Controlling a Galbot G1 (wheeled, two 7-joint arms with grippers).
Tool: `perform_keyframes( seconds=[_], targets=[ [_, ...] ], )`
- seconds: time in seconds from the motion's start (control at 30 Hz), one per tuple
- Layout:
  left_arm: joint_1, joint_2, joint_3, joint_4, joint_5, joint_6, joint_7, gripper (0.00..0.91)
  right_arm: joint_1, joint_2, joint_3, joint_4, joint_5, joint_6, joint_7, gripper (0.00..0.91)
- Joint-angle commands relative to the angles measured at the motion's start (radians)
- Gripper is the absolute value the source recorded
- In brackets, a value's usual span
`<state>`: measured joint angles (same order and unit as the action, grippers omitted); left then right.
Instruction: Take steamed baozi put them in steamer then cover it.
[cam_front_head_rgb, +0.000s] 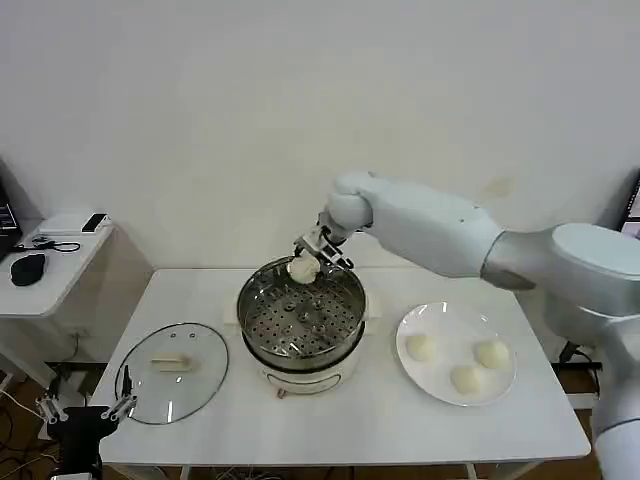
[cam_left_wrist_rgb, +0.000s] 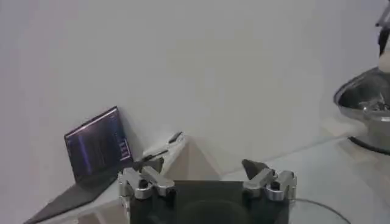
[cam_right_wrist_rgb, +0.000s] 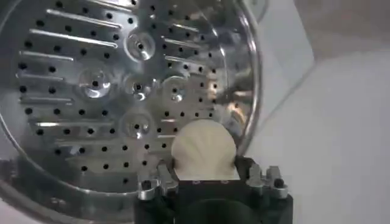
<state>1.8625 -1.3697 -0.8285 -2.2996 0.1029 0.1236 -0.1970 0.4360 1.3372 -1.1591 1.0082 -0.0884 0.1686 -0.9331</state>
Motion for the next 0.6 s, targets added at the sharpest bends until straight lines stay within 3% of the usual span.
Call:
perform_keyframes(
  seconds=[0.03, 0.57, 0.6],
  targets=[
    [0.000, 0.000, -0.005, 0.001, 0.000, 0.000, 0.000, 0.907, -0.039, 0.064, -0.024, -0.092, -0.092, 0.165, 0.027, 0.675],
    [-0.005, -0.003, -0.005, 0.010, -0.003, -0.001, -0.001, 0.907, -0.068, 0.093, -0.006, -0.157, -0.160, 0.226, 0.032, 0.695],
    [-0.004, -0.003, -0.005, 0.008, -0.003, -0.001, -0.001, 0.907, -0.067, 0.093, -0.006, -0.158, -0.159, 0.226, 0.032, 0.907]
  ],
)
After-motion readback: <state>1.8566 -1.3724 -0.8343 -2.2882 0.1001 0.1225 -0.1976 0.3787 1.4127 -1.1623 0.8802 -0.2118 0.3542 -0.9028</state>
